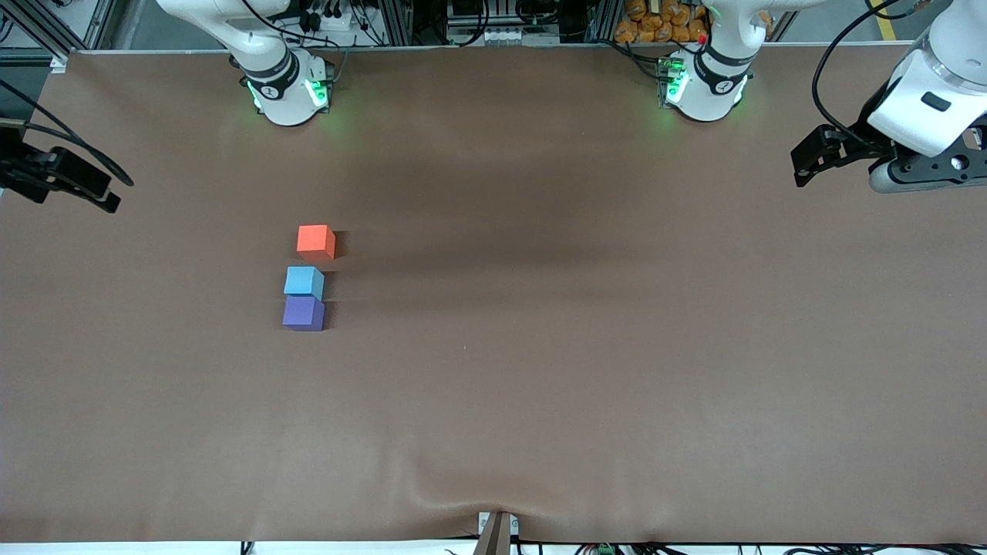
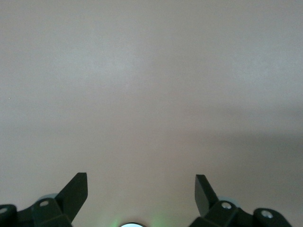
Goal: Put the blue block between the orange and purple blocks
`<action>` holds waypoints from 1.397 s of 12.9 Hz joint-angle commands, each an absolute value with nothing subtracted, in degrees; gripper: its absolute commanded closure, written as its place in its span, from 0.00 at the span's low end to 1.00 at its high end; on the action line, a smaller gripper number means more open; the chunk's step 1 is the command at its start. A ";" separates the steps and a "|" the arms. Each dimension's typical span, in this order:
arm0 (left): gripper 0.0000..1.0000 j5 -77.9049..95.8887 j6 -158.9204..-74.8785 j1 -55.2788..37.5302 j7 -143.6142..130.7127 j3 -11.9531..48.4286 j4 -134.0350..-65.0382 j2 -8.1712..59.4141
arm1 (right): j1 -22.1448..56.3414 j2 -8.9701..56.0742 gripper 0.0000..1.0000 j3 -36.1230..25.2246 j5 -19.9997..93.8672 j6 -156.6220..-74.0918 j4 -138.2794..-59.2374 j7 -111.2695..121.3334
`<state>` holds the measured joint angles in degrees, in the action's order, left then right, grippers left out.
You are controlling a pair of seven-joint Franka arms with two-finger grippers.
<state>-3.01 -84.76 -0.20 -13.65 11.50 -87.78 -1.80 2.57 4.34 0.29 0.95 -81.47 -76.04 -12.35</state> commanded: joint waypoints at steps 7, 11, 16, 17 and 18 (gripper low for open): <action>0.00 -2.37 -86.66 0.62 -13.89 11.78 -87.80 -0.62 | 3.51 -0.97 0.00 1.67 -5.01 -83.58 -83.15 -10.46; 0.00 -2.02 -86.57 0.53 -13.89 11.78 -87.71 -1.05 | 2.90 -0.79 0.00 1.41 -3.60 -83.67 -82.97 -10.46; 0.00 -0.62 -86.22 0.53 -13.89 12.30 -88.33 -2.63 | 2.81 -0.88 0.00 1.23 -3.43 -83.41 -82.97 -8.10; 0.00 -0.62 -86.13 0.61 -13.36 12.22 -88.24 -2.64 | 2.73 -0.88 0.00 1.06 -3.34 -83.32 -82.97 -6.95; 0.00 -0.53 -86.13 0.70 -12.40 11.87 -87.89 -2.46 | 2.38 -0.79 0.00 1.05 -3.34 -83.32 -82.97 -6.60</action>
<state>-1.48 -86.37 0.05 -13.56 11.88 -87.61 -1.55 2.95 0.43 1.23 -3.41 -83.00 -81.67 -8.53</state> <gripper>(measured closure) 0.000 0.000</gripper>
